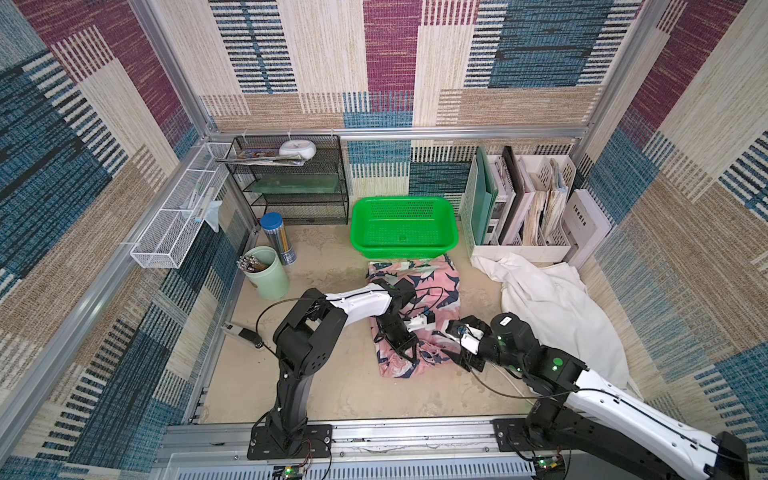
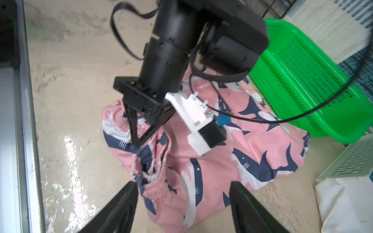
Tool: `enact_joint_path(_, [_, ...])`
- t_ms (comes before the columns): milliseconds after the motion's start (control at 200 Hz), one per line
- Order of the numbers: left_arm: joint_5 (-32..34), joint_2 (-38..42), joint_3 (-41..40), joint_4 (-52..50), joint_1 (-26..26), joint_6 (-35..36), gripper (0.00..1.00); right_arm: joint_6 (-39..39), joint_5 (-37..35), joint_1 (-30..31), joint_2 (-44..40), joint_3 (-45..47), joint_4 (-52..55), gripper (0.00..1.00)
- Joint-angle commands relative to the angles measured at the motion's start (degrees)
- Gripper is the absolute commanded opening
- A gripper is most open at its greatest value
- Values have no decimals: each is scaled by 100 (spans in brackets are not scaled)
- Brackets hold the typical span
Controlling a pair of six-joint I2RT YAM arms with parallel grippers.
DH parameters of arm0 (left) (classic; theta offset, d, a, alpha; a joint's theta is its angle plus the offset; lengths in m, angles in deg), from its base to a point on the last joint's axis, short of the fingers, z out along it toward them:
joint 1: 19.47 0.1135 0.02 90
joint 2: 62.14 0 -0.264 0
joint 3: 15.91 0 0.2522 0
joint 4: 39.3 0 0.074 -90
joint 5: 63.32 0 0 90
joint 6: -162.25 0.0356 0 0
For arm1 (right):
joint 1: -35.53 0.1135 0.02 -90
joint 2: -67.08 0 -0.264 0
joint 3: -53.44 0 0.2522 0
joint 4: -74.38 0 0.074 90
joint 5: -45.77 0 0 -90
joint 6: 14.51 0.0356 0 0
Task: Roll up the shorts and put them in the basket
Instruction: Roll the shorts at the center of the board.
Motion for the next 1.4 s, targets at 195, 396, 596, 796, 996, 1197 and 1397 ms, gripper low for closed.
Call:
enact_joint_path(195, [-383,-485,363,-470,136,325,0,-1065,-1262,1016,516,234,-337,78])
enact_joint_path(396, [-453,-549,418,-537,215,378,0,-1662,-1786,1796,1275,303,-654,77])
enact_joint_path(596, [-533,-661,453,-590,254,391,0,-2022,-1627,1807,1577,440,-1124,76])
enact_joint_path(796, [-509,-775,584,-780,265,431,0,-2203,-1511,1873,1671,353,-1212,75])
enact_joint_path(996, [-646,-863,602,-800,351,471,0,-2209,-1293,1872,1643,417,-1094,75])
enact_joint_path(1197, [-745,-1090,688,-870,420,430,0,-2237,-1123,1873,1720,353,-943,75])
enact_joint_path(1397, [-780,-1175,713,-905,422,434,0,-2315,-1499,1875,1993,550,-1106,76])
